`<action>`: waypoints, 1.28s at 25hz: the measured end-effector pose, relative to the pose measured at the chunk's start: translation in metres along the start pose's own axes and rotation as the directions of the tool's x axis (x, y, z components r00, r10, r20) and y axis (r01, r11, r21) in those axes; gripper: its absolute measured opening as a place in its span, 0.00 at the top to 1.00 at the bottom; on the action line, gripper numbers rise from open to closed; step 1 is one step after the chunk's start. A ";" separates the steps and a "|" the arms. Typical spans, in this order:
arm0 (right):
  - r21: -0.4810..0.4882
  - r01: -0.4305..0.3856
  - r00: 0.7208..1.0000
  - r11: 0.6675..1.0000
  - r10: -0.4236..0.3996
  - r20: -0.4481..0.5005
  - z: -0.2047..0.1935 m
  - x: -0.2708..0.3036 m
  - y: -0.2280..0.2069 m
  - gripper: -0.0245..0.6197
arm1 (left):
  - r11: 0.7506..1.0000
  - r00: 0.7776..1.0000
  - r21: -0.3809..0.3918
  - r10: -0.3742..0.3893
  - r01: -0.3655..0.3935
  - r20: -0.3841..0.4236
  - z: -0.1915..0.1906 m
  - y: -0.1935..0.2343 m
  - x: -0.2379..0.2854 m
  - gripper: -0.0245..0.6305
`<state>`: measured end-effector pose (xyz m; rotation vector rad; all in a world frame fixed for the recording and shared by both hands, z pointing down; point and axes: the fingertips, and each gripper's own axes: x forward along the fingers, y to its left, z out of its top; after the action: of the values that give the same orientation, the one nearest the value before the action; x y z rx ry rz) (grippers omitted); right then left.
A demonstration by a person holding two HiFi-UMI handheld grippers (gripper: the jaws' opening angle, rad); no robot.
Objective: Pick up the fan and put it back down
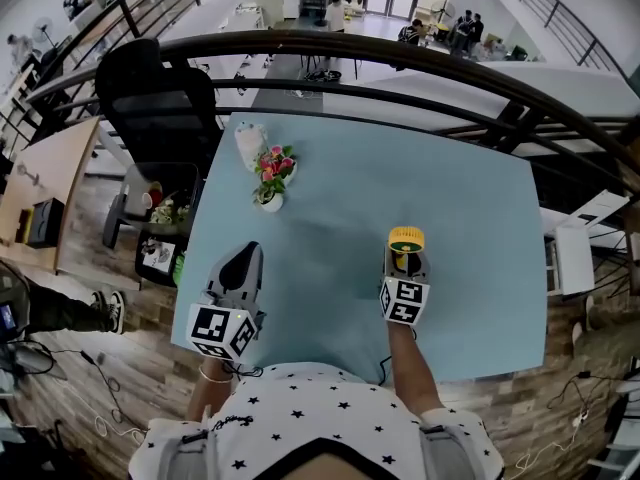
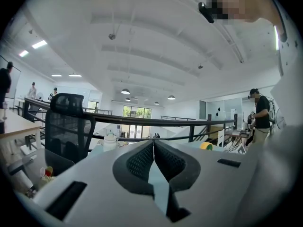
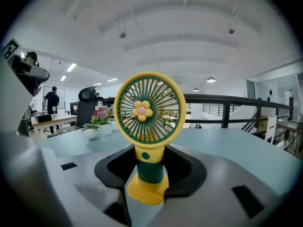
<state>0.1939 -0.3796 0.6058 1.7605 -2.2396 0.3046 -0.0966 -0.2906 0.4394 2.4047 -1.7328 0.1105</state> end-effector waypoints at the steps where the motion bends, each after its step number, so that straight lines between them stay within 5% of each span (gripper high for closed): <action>1: -0.001 0.000 1.000 1.000 0.000 -0.004 -0.002 0.002 0.000 0.69 | 1.000 1.000 -0.001 0.001 -0.001 -0.001 -0.001 0.000 0.001 0.92; 32: 0.031 0.001 0.992 1.000 0.003 -0.125 -0.047 0.018 -0.002 0.69 | 0.999 0.999 -0.018 0.029 -0.029 -0.013 -0.003 0.008 0.001 0.92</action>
<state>0.1962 -0.3813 0.6566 1.7062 -2.1591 0.4387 -0.1040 -0.2936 0.4434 2.3611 -1.7562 0.1136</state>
